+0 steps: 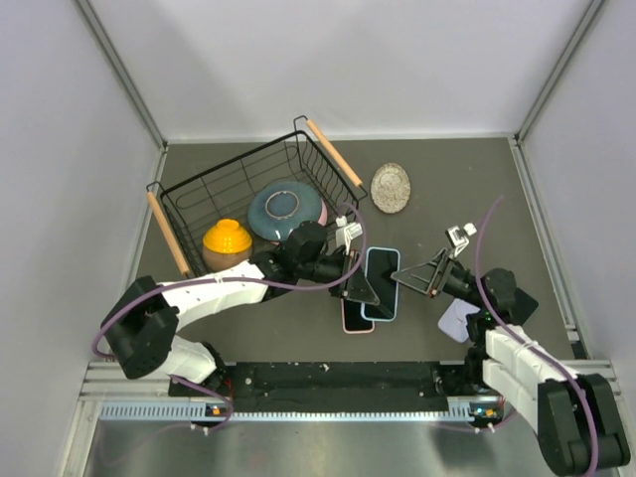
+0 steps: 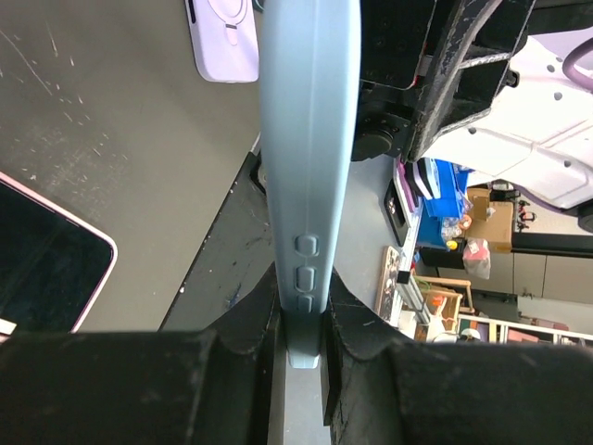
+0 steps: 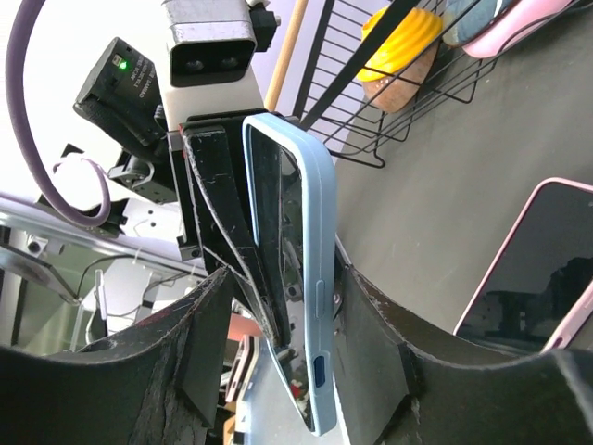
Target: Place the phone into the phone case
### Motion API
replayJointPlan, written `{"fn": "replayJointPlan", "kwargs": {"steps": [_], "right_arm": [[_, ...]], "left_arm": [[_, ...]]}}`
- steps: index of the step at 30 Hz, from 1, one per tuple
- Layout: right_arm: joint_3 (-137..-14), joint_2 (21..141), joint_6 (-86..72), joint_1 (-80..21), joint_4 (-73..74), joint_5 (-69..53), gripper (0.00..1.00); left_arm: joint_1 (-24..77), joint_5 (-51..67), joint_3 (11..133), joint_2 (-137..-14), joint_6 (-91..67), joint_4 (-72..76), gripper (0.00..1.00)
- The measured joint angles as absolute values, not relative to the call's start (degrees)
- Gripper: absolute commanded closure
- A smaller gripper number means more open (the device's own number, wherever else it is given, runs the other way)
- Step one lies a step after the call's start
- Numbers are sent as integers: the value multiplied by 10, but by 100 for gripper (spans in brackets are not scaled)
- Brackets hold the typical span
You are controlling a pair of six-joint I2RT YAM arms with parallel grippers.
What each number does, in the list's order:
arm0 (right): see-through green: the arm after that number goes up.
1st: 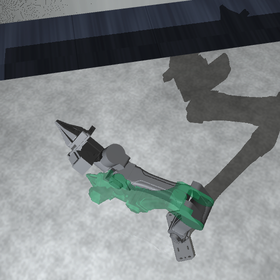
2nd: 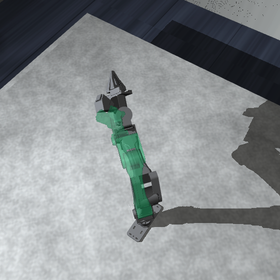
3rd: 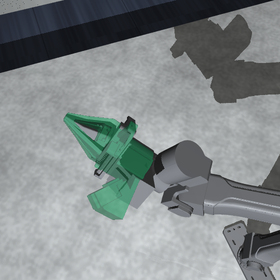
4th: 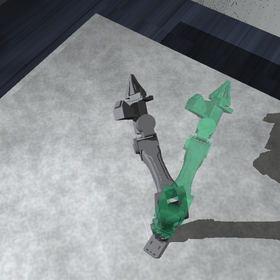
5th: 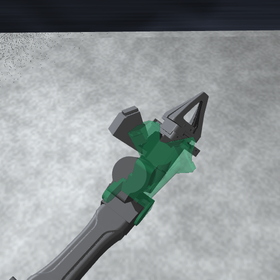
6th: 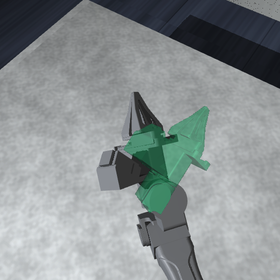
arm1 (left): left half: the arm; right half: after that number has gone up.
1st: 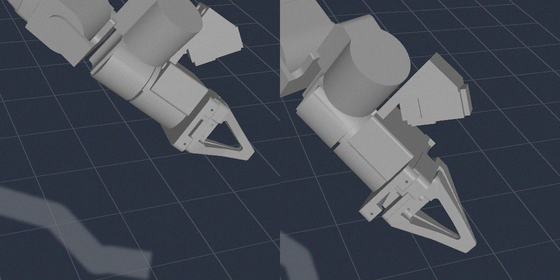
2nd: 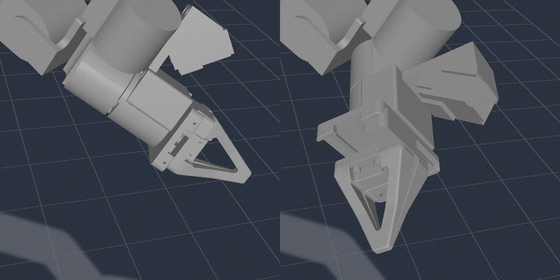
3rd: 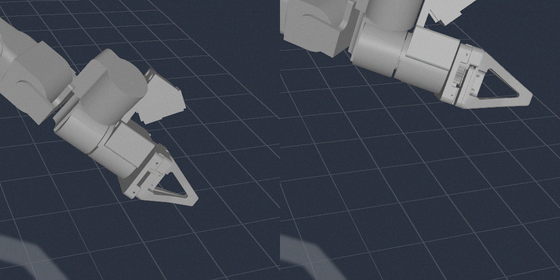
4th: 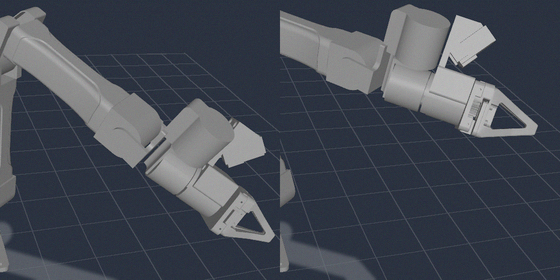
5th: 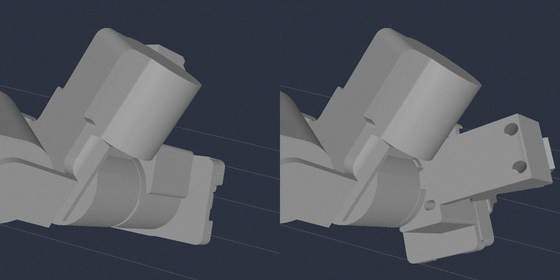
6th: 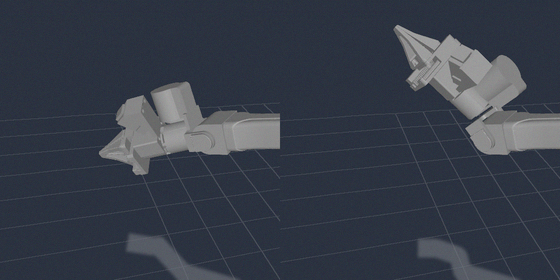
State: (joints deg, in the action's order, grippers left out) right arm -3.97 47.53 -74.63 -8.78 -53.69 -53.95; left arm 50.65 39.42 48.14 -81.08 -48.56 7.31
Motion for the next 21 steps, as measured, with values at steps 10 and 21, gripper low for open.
{"fn": "replayJointPlan", "kwargs": {"steps": [10,21], "right_arm": [[-37,534,-763,-104,-596,-529,100],[-55,466,-715,-110,-427,-514,100]], "left_arm": [[507,392,477,-798,-480,65,97],[506,295,505,-740,-393,-65,1]]}}
